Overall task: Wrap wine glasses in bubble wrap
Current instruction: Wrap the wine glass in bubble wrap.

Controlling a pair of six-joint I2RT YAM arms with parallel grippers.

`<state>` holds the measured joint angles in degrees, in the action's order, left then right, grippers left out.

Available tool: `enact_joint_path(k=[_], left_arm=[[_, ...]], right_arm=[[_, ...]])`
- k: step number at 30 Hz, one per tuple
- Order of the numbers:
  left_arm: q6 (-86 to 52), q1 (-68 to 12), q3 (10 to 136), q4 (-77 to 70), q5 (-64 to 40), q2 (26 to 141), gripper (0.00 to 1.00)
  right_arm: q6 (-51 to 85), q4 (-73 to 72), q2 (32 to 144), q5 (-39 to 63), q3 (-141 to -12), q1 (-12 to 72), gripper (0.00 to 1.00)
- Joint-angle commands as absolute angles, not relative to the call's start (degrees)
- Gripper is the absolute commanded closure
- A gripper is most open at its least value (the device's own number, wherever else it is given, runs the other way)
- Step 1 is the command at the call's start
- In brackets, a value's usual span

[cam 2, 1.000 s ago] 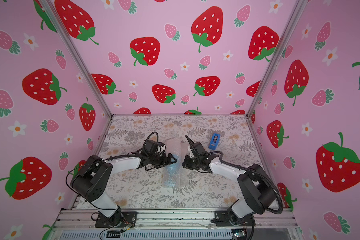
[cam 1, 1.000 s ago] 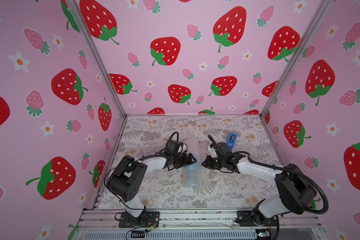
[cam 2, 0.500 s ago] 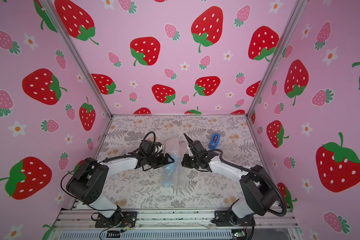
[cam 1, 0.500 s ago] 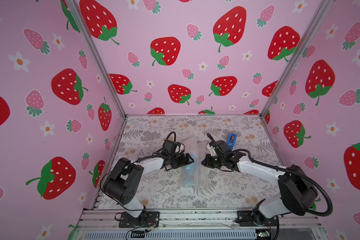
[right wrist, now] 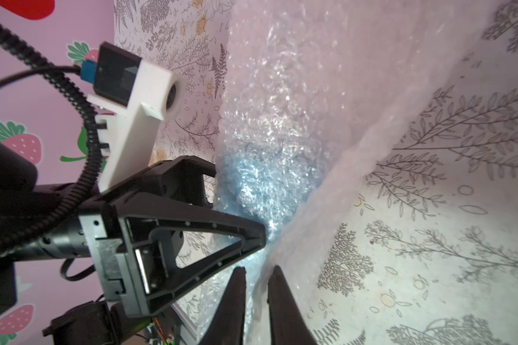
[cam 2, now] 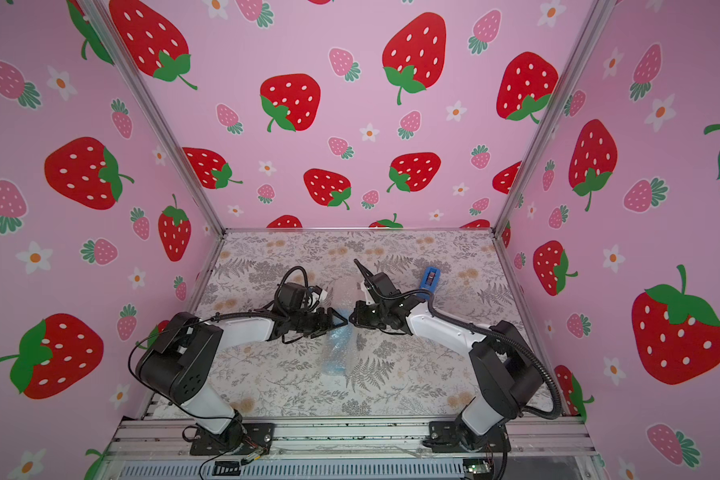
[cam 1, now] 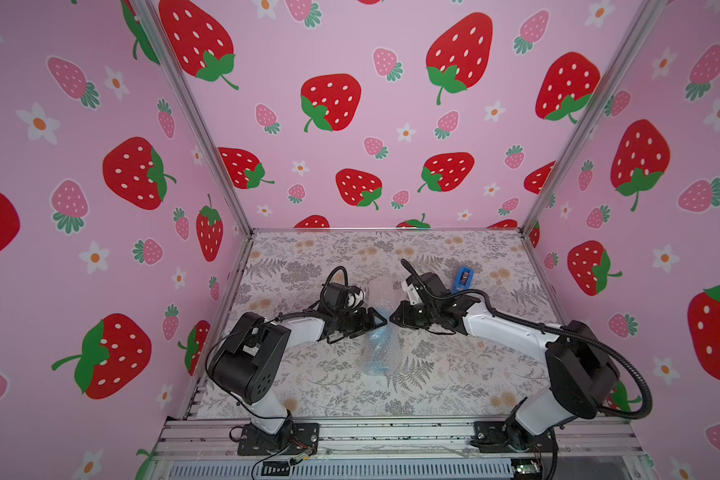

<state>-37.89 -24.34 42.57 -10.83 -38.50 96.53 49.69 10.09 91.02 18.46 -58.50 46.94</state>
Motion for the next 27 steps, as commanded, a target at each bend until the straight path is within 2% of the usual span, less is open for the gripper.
enact_joint_path(k=[1,5,22,24,27], left_arm=[[-38.6,-23.6,40.1,-9.5,-38.4,99.0,0.26],[-37.9,-23.2,39.9,-8.5,-38.5,98.0,0.24],[-36.7,-20.5,39.1,-6.9,-41.2,97.3,0.27],[-36.9,-20.0,38.8,-6.6,-41.7,96.7,0.24],[-36.9,-19.5,38.7,-5.2,-41.5,94.7,0.16]], right_arm=[[50.5,9.7,91.3,18.8,-60.1,47.5,0.77],[51.1,8.7,91.1,18.1,-59.3,47.5,0.72],[51.9,2.8,98.4,21.6,-61.7,48.0,0.72],[51.6,3.1,98.7,21.6,-62.0,48.0,0.72],[51.5,3.3,99.3,21.6,-62.1,48.0,0.72]])
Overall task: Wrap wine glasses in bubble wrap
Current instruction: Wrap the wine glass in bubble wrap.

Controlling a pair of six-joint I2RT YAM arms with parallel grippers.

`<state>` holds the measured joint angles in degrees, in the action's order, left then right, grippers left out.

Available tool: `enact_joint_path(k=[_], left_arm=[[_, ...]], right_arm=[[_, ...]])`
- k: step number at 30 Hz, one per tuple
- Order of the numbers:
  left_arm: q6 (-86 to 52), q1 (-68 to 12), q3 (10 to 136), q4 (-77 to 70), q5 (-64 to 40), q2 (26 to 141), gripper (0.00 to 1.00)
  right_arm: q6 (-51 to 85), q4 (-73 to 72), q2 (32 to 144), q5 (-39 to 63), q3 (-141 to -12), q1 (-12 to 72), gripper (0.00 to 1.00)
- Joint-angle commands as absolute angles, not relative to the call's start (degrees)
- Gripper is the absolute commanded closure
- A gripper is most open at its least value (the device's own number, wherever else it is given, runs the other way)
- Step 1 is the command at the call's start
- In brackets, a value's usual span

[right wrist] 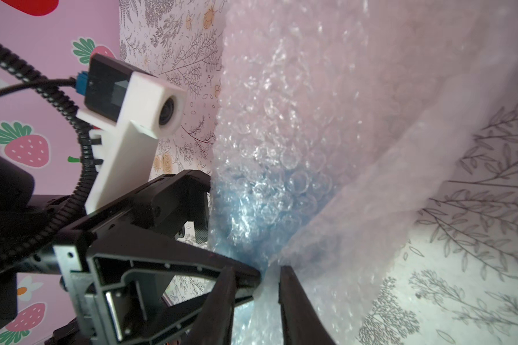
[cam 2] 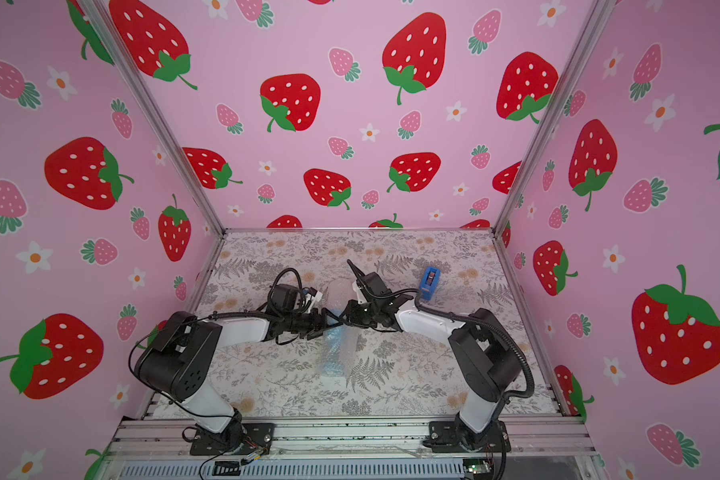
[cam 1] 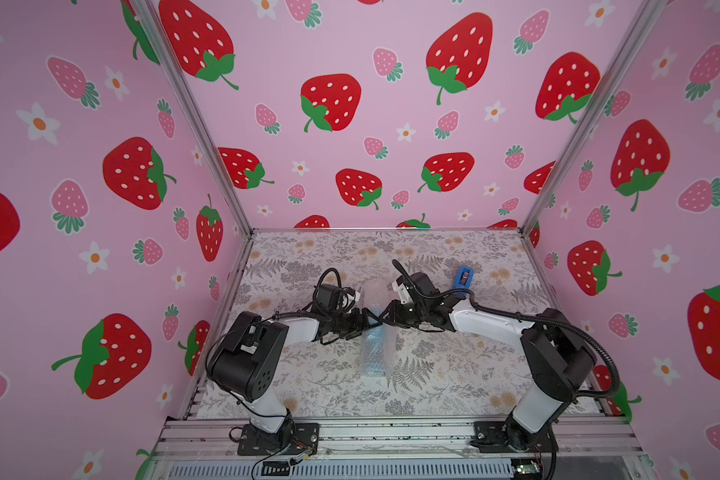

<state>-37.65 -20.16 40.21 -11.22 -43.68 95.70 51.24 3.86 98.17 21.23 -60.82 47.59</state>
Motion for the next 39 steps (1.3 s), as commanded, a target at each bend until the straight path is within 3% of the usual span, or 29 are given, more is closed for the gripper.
enact_joint_path(k=[1,10,15,19,28,39], left_arm=[[-36.8,-19.4,38.8,-4.3,-41.4,93.9,0.13],[-36.8,-18.4,38.9,0.0,-40.6,88.5,0.0],[-36.6,-18.2,38.1,0.9,-39.5,86.6,0.0],[-36.6,-18.3,36.7,-0.4,-39.8,85.0,0.16],[-35.7,-18.0,36.4,-2.1,-40.6,88.0,0.39],[-34.3,-16.9,36.0,-3.2,-40.8,90.8,0.43]], right_arm=[[51.6,3.2,99.5,21.6,-62.1,48.0,0.72],[51.8,2.6,100.3,22.1,-62.1,48.1,0.72],[52.0,2.1,100.0,22.2,-61.7,48.1,0.72],[52.2,2.1,100.2,22.2,-61.9,48.2,0.72],[52.1,2.6,101.5,22.5,-64.1,49.7,0.82],[51.7,3.8,102.4,22.1,-66.4,51.2,0.83]])
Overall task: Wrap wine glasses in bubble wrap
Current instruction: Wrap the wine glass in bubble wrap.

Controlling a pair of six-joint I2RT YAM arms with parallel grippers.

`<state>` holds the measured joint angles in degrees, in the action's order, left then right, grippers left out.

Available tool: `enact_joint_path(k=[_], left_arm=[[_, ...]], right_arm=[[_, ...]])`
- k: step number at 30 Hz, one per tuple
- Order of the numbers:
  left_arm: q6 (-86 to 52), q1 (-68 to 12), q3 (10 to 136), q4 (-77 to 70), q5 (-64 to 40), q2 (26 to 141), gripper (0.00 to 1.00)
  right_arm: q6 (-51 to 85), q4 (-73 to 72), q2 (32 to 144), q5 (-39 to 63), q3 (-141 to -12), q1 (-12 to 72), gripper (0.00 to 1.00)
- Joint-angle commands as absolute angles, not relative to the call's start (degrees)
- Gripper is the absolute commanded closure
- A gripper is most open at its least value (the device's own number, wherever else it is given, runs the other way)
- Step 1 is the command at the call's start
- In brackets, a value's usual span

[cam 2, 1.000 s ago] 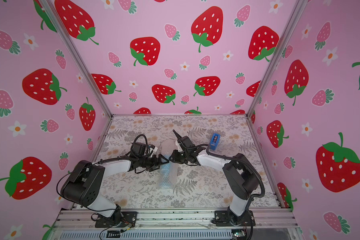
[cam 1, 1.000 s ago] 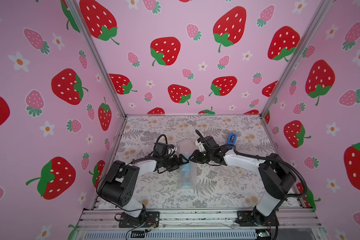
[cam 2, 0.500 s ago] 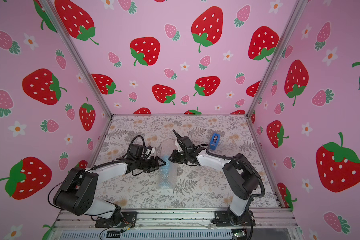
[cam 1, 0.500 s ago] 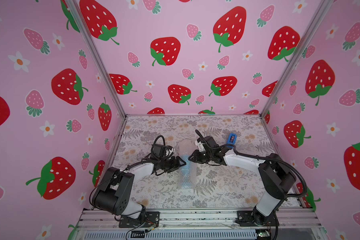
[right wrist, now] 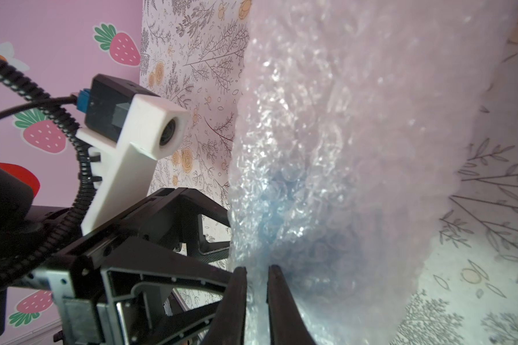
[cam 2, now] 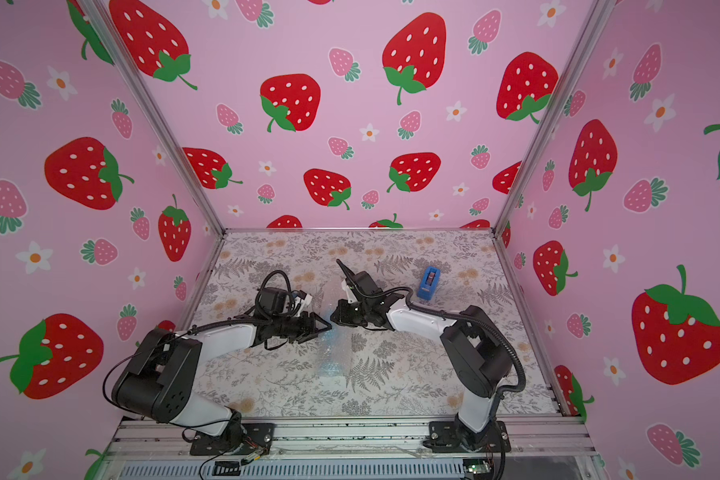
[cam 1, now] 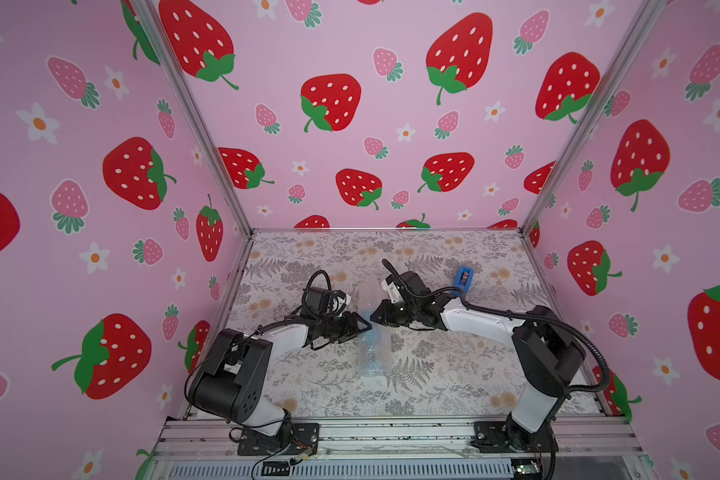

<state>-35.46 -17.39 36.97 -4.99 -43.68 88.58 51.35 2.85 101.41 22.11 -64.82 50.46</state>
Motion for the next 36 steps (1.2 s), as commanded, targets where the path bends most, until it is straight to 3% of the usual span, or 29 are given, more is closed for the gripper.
enact_joint_path(k=[1,13,26,36], left_arm=[[-34.5,-16.6,35.8,-3.6,-40.9,91.0,0.43],[-34.5,-15.4,35.7,-2.8,-41.8,89.9,0.4],[-36.3,-17.2,27.8,-4.1,-41.2,76.3,0.0],[-37.1,-20.5,27.1,-10.4,-41.2,78.3,0.01]], right_arm=[[51.5,4.4,102.4,21.8,-66.5,51.4,0.83],[51.3,5.0,105.5,20.2,-67.5,52.0,0.84],[52.4,5.1,106.1,19.3,-66.7,52.0,0.85],[52.6,5.7,105.4,18.5,-65.8,51.9,0.85]])
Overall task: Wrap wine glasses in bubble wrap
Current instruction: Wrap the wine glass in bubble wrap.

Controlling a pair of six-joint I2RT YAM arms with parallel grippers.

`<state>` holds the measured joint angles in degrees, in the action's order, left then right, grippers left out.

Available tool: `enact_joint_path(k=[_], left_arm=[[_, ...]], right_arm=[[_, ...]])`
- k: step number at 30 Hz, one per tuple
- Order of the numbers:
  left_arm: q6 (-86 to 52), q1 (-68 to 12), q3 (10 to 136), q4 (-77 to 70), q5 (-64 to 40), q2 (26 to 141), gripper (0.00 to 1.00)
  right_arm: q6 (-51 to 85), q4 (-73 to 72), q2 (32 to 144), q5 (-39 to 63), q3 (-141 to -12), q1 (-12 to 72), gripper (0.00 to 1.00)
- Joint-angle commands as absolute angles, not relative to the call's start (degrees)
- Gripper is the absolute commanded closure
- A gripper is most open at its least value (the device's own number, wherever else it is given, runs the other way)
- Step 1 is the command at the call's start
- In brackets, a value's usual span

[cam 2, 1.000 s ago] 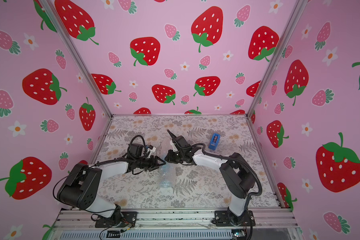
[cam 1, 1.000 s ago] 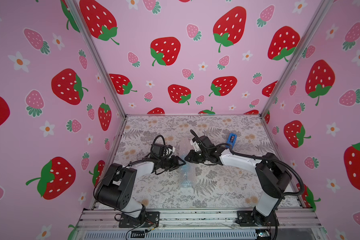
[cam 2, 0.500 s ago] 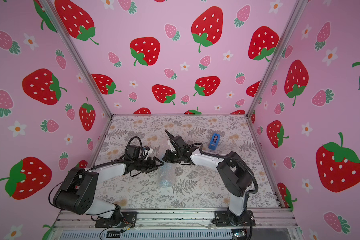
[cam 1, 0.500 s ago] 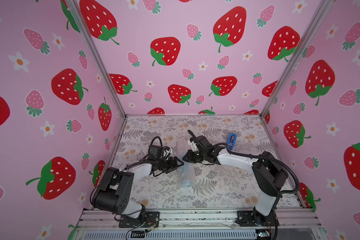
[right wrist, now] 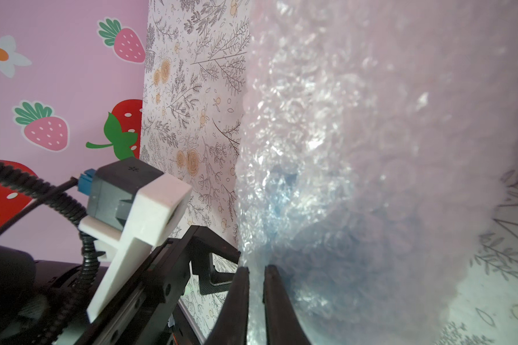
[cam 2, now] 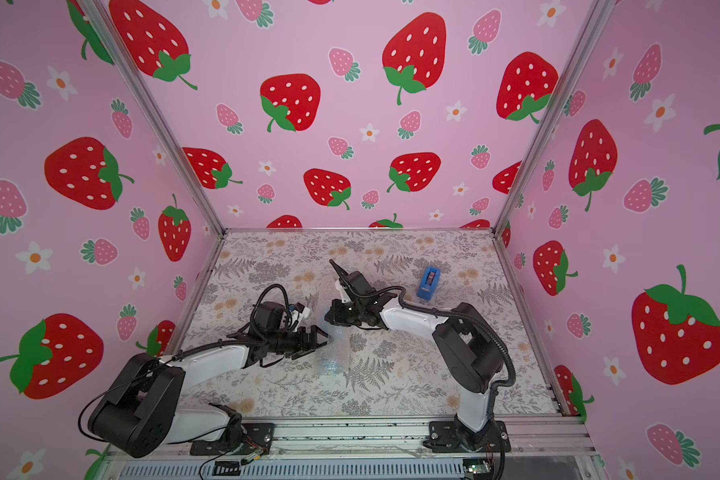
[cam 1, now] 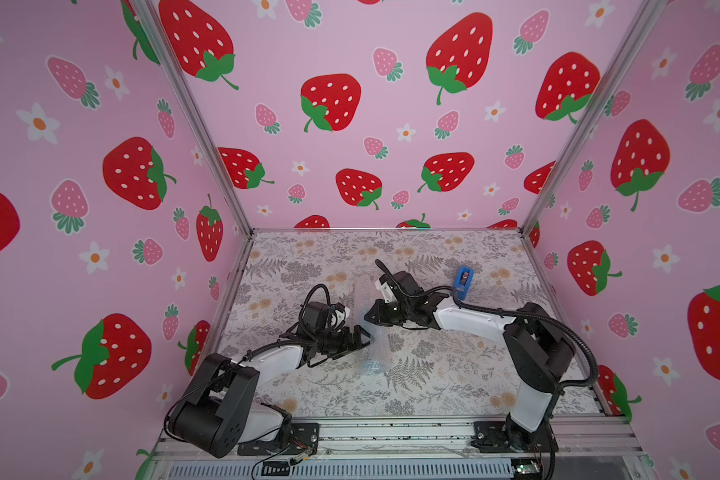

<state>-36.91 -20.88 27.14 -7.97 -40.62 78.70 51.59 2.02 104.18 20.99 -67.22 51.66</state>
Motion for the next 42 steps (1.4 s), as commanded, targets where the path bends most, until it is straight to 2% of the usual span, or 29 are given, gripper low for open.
enact_joint_path(k=[1,10,15,30,33,42], left_arm=[[-36.5,-20.1,27.1,-8.8,-40.1,77.2,0.01],[-38.3,-19.1,25.2,-4.4,-34.7,66.2,0.01],[-37.4,-22.2,27.8,-4.5,-35.2,72.0,0.01],[-37.0,-24.1,29.4,-13.2,-37.7,82.1,0.0],[-35.7,-24.6,29.5,-14.2,-37.6,83.2,0.03],[-33.8,-25.0,28.9,-17.8,-38.3,87.0,0.22]], right_arm=[[52.7,5.7,105.2,18.4,-65.4,51.8,0.85],[52.7,5.6,104.4,18.0,-64.3,51.3,0.85],[52.8,5.6,104.0,18.2,-64.2,50.9,0.86],[53.4,4.8,100.1,18.8,-60.3,48.8,0.86],[53.3,4.7,99.2,19.4,-60.0,48.2,0.85],[51.1,5.7,95.6,23.0,-61.3,45.8,0.77]])
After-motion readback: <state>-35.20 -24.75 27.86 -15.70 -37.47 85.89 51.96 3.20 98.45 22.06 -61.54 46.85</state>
